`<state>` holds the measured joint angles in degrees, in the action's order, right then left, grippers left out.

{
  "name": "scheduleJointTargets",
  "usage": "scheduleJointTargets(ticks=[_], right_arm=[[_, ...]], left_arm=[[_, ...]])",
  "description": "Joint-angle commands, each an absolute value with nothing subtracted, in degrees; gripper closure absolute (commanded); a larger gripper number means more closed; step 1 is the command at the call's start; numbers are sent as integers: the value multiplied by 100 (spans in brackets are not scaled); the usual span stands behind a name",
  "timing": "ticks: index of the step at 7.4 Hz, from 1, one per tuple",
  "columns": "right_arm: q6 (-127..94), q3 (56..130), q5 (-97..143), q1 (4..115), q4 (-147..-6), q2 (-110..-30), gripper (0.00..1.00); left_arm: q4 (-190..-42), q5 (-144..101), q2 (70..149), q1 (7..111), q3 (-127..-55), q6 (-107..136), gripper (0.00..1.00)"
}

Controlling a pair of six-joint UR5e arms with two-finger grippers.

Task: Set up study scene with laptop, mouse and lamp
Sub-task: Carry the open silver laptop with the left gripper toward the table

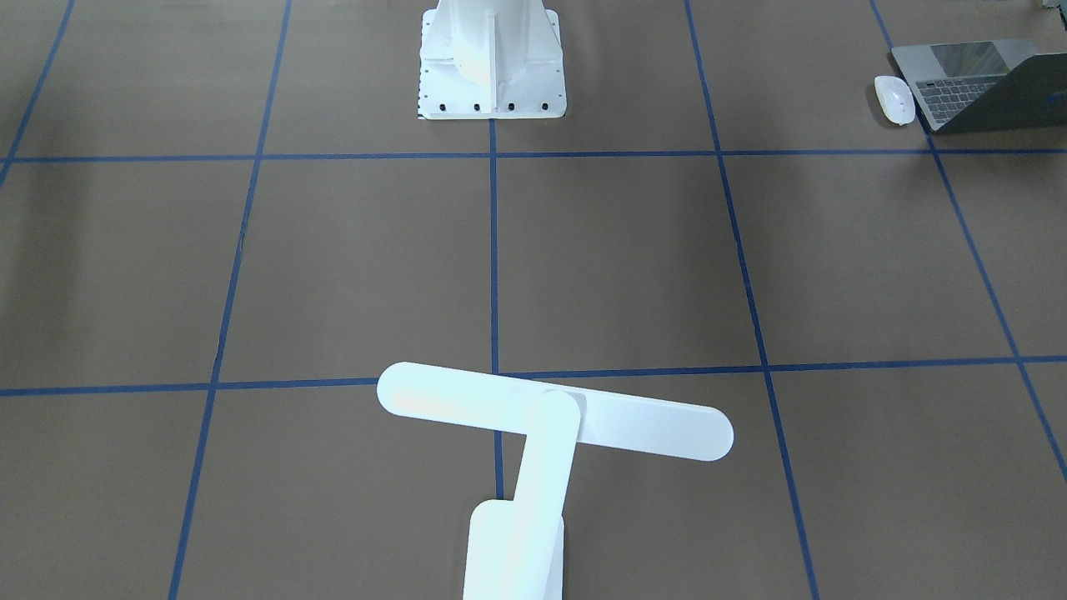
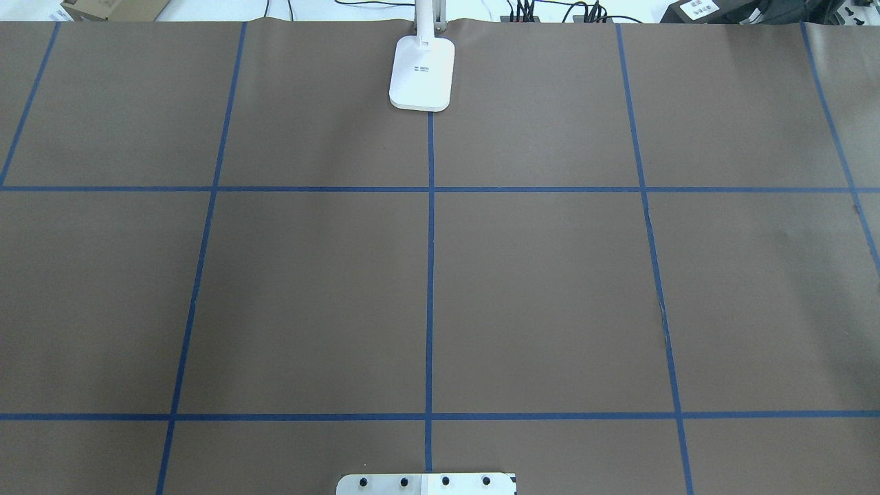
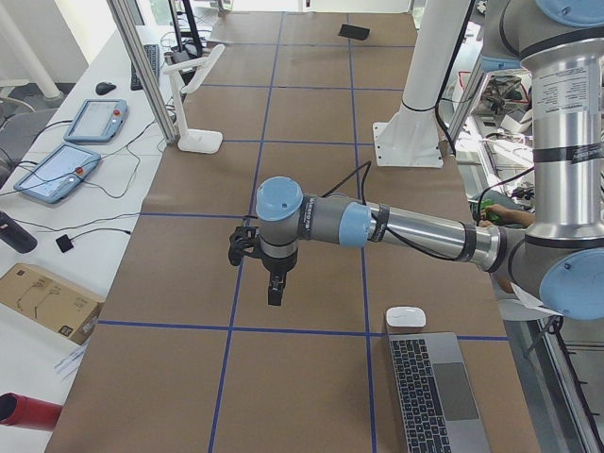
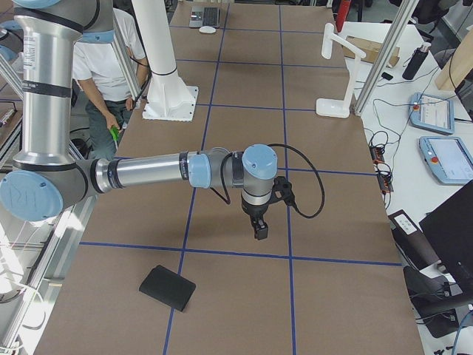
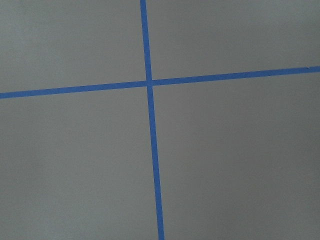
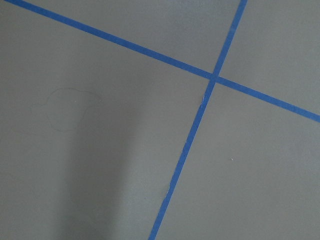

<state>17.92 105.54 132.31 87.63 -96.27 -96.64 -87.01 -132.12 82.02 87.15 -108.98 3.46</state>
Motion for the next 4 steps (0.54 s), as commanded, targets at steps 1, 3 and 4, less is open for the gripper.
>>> scheduleJointTargets(ticks=[1,3,4], right_arm=[[1723,10408,13254,8754,-9615,-9659,0],[1758,10345,13359,8754,-9615,-9659,0],[1784,10345,13586,8754,-9607,-9668,0]], left_arm=[[-8684,-13245,7965,8754,-10925,343,0],[-8684,-13219,7491,9286,-10916,457,1],[-8649,-13245,7236,9838,-10907,788,1]])
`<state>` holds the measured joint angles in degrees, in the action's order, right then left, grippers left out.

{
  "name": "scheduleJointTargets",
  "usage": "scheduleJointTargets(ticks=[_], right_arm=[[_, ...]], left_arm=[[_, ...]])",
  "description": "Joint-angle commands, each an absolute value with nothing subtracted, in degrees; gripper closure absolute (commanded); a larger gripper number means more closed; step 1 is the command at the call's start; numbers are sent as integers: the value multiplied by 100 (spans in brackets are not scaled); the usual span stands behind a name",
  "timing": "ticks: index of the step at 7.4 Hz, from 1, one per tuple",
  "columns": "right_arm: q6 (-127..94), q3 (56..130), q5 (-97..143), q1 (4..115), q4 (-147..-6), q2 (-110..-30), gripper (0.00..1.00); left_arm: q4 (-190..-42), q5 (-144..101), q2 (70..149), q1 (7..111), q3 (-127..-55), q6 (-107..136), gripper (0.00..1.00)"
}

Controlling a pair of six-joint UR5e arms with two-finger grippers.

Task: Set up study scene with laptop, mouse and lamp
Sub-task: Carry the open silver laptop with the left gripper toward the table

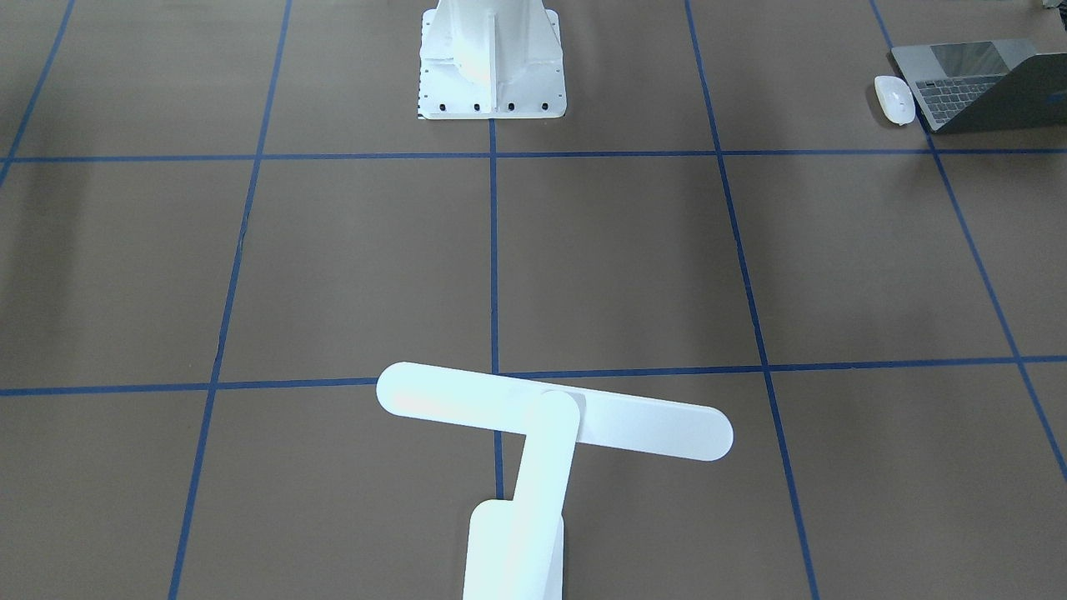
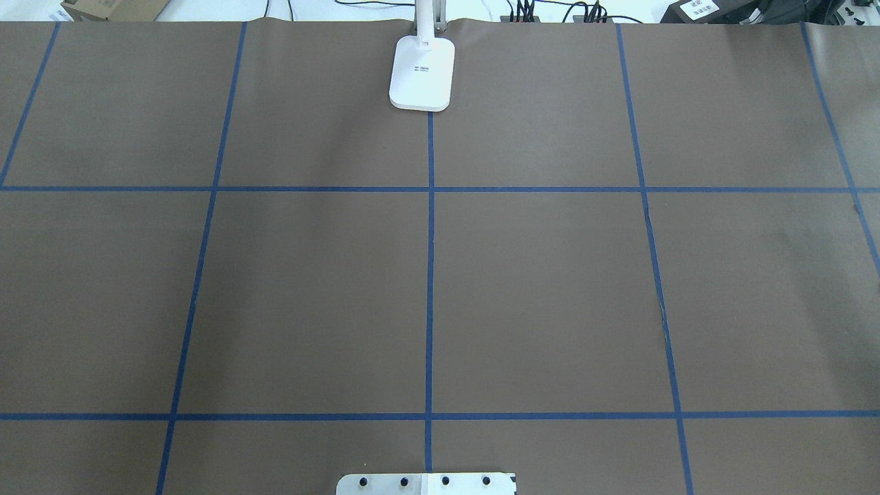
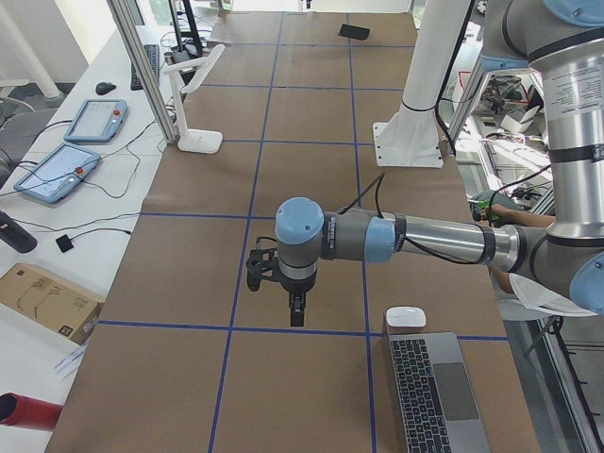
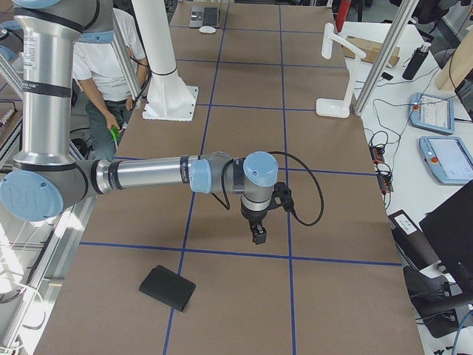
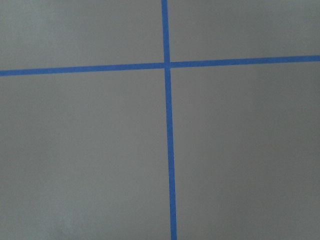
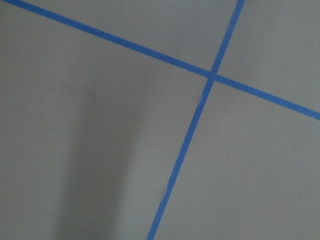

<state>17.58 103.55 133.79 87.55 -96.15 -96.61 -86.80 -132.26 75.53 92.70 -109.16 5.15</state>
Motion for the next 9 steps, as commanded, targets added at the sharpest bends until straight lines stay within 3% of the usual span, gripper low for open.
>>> scheduleJointTargets(ticks=[1,5,9], right_arm=[[1793,10353,13727,8754,-9485,-9668,0],[1714,10292,13737,8754,-8149,-10203,0],[1793,10310,13737,8754,-7806,-10432,0]], left_arm=[[-8501,-13219,6981,10296,-10829,1026,0],[-8385,-13166,6304,10811,-10932,3516,0],[-8525,-13183,6258,10810,-10567,5265,0]])
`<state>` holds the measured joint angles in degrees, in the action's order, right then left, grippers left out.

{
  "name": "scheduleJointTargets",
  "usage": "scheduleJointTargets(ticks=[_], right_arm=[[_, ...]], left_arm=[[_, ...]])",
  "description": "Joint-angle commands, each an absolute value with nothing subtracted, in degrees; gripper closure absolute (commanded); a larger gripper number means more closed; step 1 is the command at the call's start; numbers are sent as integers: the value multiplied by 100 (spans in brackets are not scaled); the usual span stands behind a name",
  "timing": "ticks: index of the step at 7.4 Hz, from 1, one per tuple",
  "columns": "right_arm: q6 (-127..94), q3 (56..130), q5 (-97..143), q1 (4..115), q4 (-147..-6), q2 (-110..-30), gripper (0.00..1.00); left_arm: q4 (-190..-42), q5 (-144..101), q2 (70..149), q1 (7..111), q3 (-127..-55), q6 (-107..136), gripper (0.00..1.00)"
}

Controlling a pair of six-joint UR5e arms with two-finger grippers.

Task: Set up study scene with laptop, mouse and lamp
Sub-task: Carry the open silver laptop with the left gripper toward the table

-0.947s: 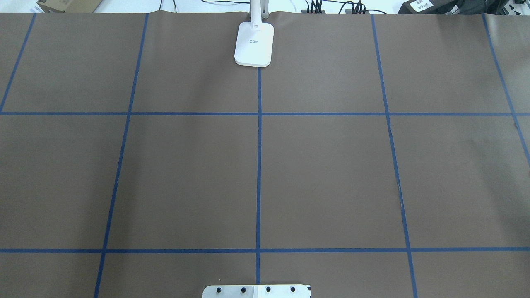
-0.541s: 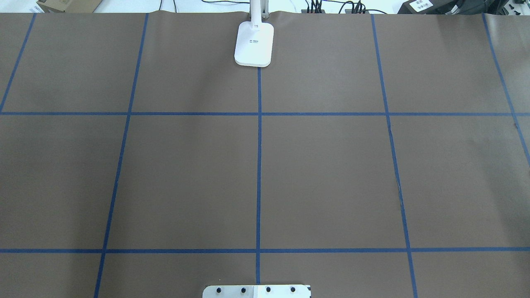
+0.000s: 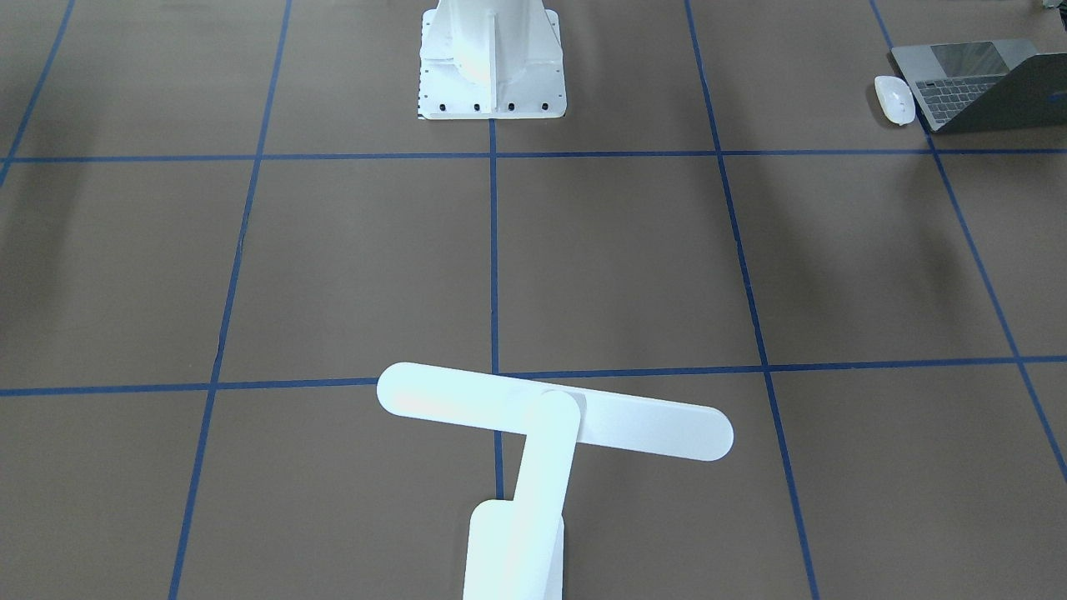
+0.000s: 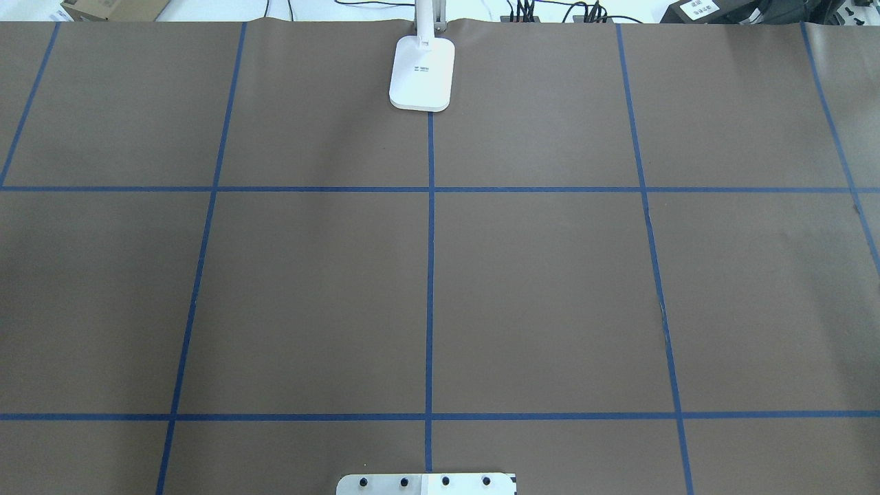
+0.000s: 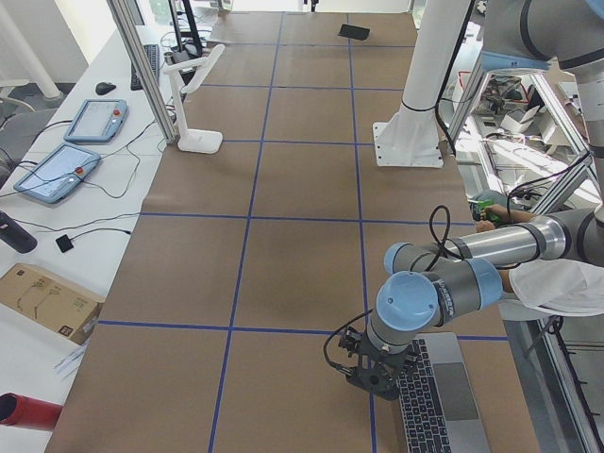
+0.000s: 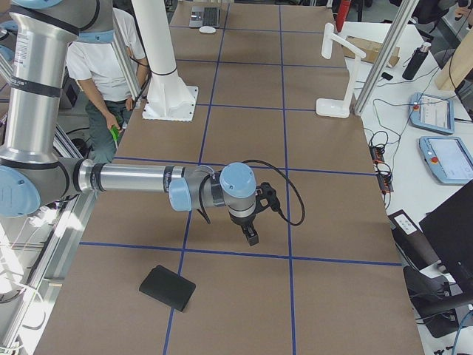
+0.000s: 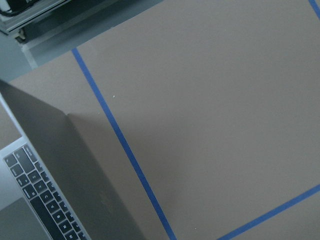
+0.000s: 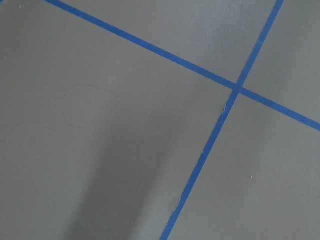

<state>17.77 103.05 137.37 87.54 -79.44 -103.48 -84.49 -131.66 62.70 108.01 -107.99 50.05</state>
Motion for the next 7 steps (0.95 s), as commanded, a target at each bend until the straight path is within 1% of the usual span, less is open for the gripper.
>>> scheduleJointTargets(ticks=[1,4,7], right_arm=[[1784,10310,13746,8728,-7683,-10502,0],[1784,10336,13746,8728,-7673,-10556,0],[1767,10371,13755,8728,-7664,-10573,0]], left_arm=[[-8830,-13218,6032,10837,-10469,5273,0],[-9000,-13228,5845,10837,-10538,6196,1],[-9395,-13228,5853,10828,-10187,6214,5]])
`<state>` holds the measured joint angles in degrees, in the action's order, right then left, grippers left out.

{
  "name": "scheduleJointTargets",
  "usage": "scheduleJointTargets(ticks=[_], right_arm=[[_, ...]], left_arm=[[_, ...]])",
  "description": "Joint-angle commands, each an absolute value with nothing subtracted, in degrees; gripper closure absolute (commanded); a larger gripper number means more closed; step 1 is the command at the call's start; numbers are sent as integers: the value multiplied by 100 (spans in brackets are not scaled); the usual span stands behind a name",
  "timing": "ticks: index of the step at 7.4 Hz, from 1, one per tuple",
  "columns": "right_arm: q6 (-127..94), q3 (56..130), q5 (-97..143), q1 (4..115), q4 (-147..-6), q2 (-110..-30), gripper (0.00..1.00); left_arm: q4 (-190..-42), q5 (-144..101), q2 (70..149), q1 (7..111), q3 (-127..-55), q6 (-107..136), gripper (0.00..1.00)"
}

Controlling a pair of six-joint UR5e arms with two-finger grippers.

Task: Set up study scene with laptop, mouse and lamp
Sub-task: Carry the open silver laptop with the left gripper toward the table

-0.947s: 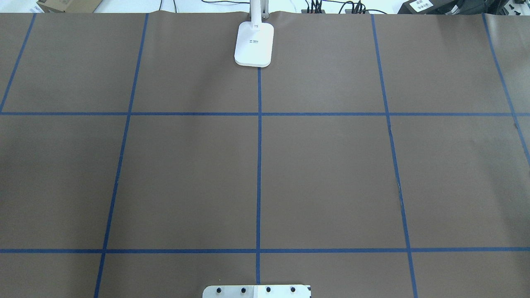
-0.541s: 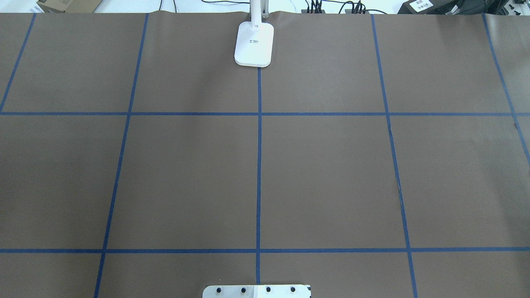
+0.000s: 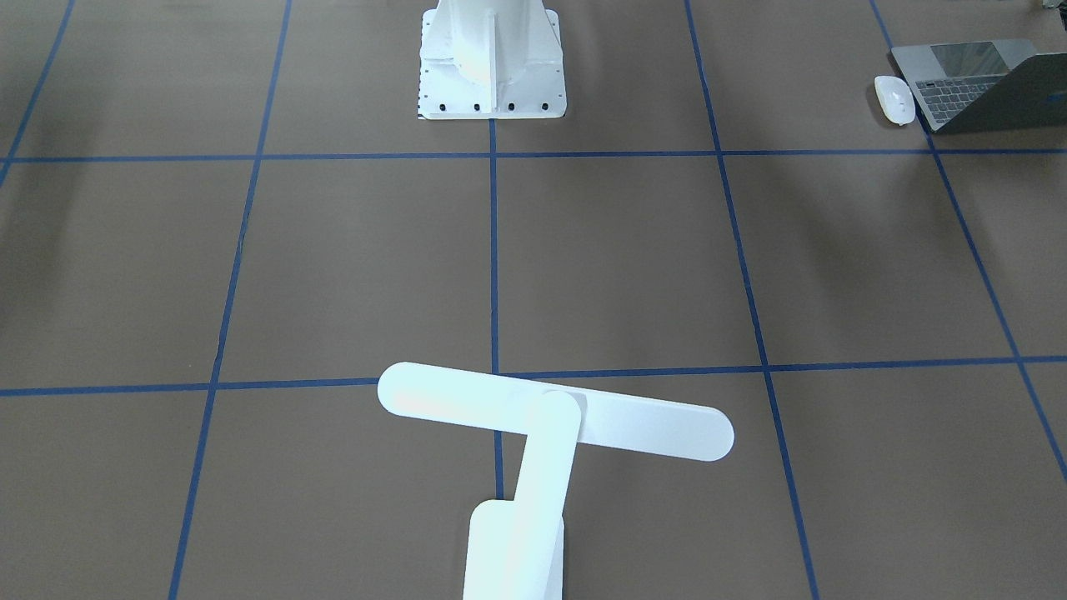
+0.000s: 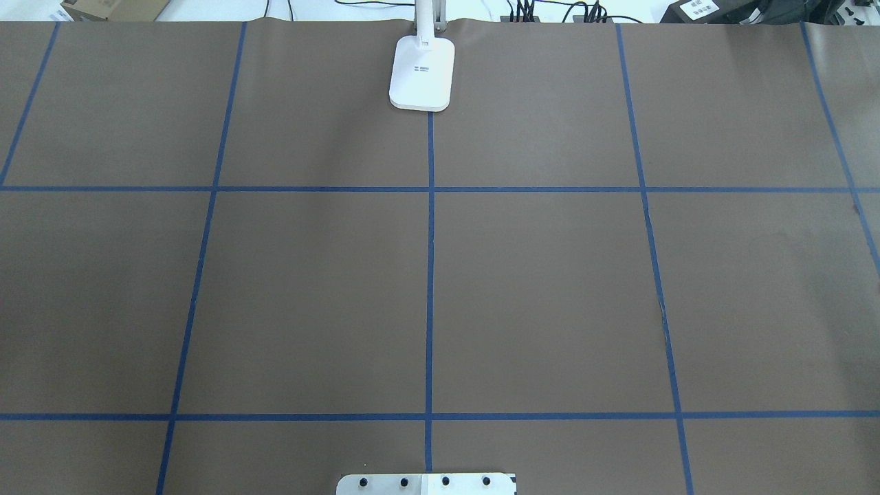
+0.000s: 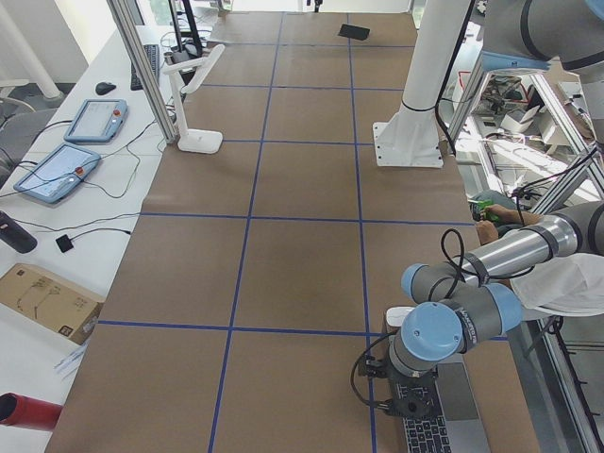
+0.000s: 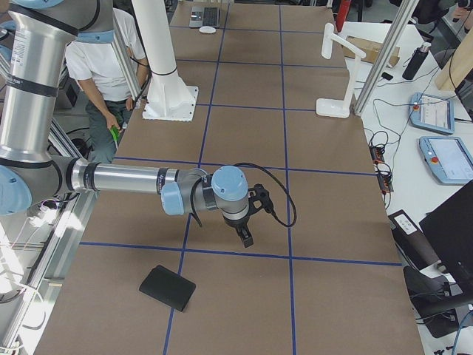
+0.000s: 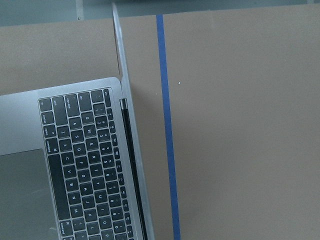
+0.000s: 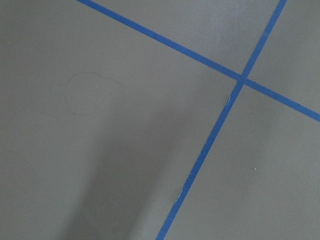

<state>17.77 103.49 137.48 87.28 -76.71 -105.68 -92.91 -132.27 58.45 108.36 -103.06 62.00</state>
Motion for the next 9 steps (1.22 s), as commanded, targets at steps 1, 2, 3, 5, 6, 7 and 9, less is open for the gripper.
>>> scheduleJointTargets(ticks=[1,2,3,5,6,7,9], right_arm=[[1732,10441,13877,8728,-7673,-10582,0],[1731,10450,13921,8728,-7664,-10617,0],[1731,10494,13974,8736,-7664,-10661,0],[1731,10600,13975,8728,-7664,-10740,0],[1731,10608,13983,8728,-7664,-10749,0],[1731,10608,13975,8728,-7664,-10749,0],[1731,10600,13983,8728,-7664,-10749,0]], left_arm=[[-9396,-13297,5827,10837,-10213,6223,5],[-9378,-13446,5758,10837,-10230,6214,7],[-9361,-13456,5739,10837,-10213,6214,9],[-9316,-13500,5704,10837,-10213,6214,22],[-9316,-13718,5600,10828,-10204,6196,43],[-9290,-13746,5599,10837,-10195,6196,69],[-9264,-13737,5668,10837,-10221,6205,100]])
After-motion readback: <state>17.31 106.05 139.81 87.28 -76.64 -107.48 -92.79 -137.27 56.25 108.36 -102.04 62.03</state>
